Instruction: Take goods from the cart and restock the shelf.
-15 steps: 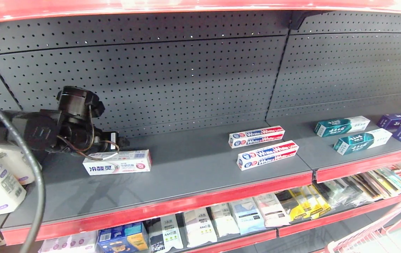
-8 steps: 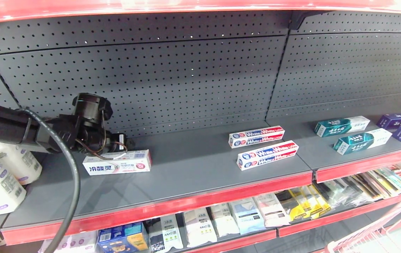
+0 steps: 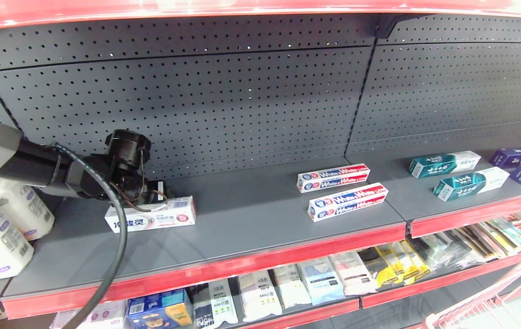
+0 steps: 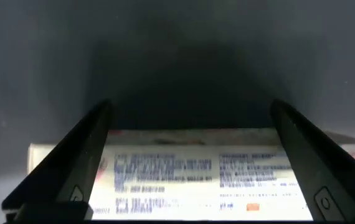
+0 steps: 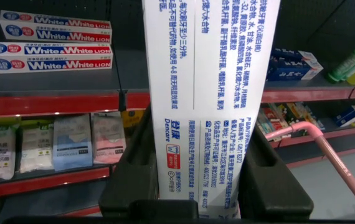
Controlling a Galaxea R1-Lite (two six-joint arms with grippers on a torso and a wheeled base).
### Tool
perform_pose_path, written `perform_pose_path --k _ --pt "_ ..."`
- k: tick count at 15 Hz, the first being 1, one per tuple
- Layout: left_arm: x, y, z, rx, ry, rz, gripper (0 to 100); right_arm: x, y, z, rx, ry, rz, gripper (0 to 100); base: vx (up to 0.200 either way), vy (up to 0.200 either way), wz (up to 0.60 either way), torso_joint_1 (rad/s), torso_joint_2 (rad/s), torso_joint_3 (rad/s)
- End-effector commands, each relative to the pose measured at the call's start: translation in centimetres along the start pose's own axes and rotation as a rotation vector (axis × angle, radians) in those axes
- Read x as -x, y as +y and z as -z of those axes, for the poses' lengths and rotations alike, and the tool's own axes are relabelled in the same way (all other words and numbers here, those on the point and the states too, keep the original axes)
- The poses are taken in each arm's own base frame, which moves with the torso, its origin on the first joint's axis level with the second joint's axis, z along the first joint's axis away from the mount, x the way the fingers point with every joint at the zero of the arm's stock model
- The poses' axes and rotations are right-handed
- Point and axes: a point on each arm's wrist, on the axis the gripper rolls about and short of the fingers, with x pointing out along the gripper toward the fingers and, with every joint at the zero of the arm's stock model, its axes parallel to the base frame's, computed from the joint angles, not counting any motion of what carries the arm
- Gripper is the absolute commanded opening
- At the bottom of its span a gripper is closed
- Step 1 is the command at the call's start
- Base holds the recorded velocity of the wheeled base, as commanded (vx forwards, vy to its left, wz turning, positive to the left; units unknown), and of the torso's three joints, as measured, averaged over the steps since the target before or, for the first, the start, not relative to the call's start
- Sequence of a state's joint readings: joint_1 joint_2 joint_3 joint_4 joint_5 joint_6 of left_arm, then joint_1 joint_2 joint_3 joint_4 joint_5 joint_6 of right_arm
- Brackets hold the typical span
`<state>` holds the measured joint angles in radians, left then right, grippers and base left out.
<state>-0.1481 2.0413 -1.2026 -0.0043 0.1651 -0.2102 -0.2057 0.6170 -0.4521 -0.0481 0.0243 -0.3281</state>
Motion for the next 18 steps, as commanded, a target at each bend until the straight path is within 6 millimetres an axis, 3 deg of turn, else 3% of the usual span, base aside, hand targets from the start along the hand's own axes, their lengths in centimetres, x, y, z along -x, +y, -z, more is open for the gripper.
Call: perform_pose_path --k 1,18 --pt "-0.6 -0.1 0.2 -0.004 0.019 -0.003 100 0.0 0.0 0.0 0.000 0.000 0.000 0 0.000 0.000 0.00 0.000 0.00 0.000" --pt "2.7 0.7 1.9 -0.038 0.216 -0.042 100 -0.1 0.1 0.4 -0.002 0.014 -0.005 0 0.000 0.000 0.00 0.000 0.00 0.000"
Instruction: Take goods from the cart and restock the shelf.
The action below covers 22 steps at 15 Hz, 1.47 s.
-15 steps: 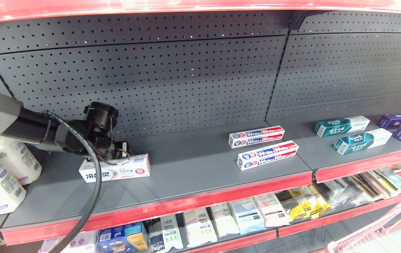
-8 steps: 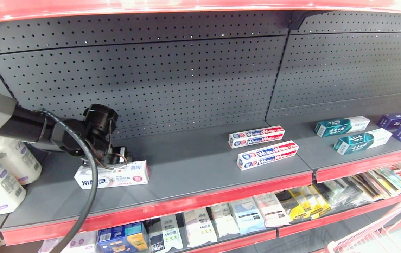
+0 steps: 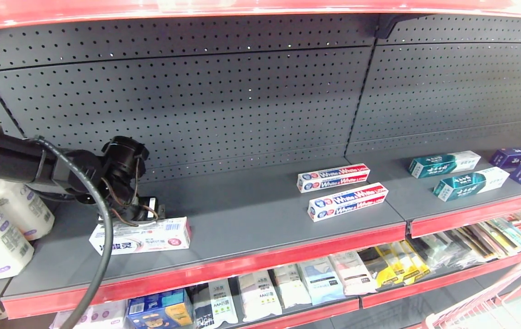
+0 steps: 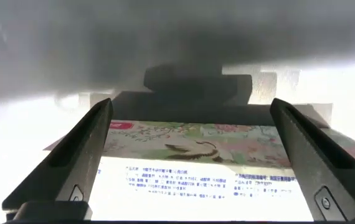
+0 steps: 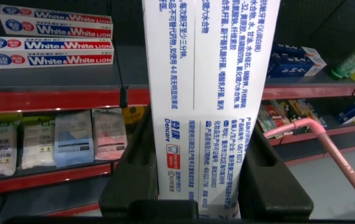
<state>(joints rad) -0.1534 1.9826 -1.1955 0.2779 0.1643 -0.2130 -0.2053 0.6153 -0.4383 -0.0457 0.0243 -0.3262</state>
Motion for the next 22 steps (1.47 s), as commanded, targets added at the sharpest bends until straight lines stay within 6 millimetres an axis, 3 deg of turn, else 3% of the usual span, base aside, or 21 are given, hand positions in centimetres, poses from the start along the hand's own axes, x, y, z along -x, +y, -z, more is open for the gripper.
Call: perform_pose_path --k 1,22 --pt "0.4 0.1 0.2 0.002 0.010 -0.002 100 0.0 0.0 0.0 0.001 0.001 0.000 0 0.000 0.000 0.00 0.000 0.00 0.000" --pt "1.7 1.1 2.8 -0.009 0.186 -0.070 100 0.2 0.1 0.1 -0.004 -0.009 -0.008 0 0.000 0.000 0.00 0.000 0.00 0.000"
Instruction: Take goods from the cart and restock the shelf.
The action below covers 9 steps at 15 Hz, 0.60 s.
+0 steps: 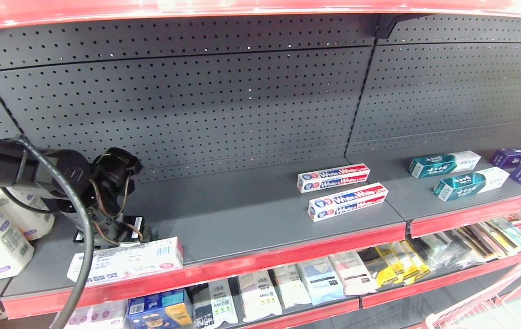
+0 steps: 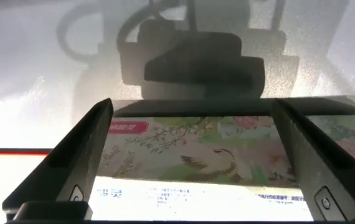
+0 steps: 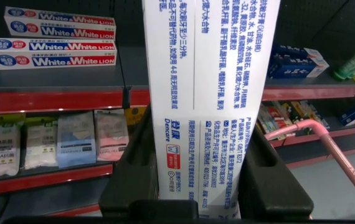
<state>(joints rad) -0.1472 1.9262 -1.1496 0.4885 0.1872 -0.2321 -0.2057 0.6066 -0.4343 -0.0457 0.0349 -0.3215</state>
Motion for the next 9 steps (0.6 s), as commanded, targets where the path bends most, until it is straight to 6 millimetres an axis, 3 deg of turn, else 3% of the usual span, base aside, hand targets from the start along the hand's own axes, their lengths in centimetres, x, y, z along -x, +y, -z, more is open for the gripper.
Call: perform_pose_path --k 1,9 --pt "0.1 0.0 0.1 0.001 0.002 0.000 100 0.0 0.0 0.0 0.001 -0.001 0.000 0 0.000 0.000 0.00 0.000 0.00 0.000" --pt "0.0 -0.3 -1.0 0.022 -0.105 0.026 100 0.1 0.0 0.1 -0.001 -0.001 0.000 0 0.000 0.000 0.00 0.000 0.00 0.000"
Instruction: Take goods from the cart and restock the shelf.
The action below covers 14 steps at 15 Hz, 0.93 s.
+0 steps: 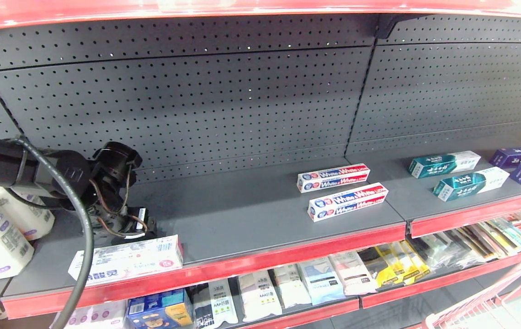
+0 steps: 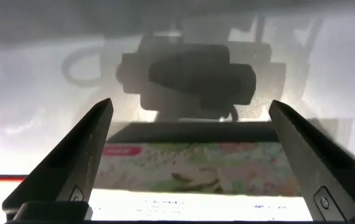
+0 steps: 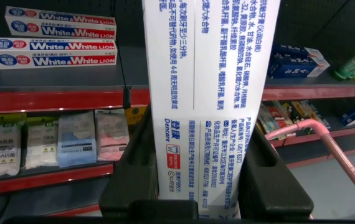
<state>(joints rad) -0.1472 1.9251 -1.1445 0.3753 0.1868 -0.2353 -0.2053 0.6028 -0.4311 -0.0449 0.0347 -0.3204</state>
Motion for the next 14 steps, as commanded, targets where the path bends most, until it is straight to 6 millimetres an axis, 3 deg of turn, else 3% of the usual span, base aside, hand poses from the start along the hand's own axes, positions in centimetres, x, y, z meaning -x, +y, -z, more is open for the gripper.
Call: perform_pose_path --k 1,4,8,14 --pt "0.1 -0.1 -0.1 0.001 -0.017 0.006 100 0.0 0.0 0.0 0.000 0.000 -0.001 0 0.000 0.000 0.00 0.000 0.00 0.000" --pt "1.2 0.1 -0.1 0.007 -0.045 0.025 100 0.0 0.1 0.2 0.000 0.006 -0.004 0 0.000 0.000 0.00 0.000 0.00 0.000" --pt "2.4 -0.7 1.4 -0.040 -0.031 0.095 100 0.0 0.1 0.2 0.001 0.004 -0.005 0 0.000 0.000 0.00 0.000 0.00 0.000" --pt "2.4 -0.7 2.3 -0.070 0.003 0.102 100 0.1 0.0 0.0 0.002 -0.005 -0.002 0 0.000 0.000 0.00 0.000 0.00 0.000"
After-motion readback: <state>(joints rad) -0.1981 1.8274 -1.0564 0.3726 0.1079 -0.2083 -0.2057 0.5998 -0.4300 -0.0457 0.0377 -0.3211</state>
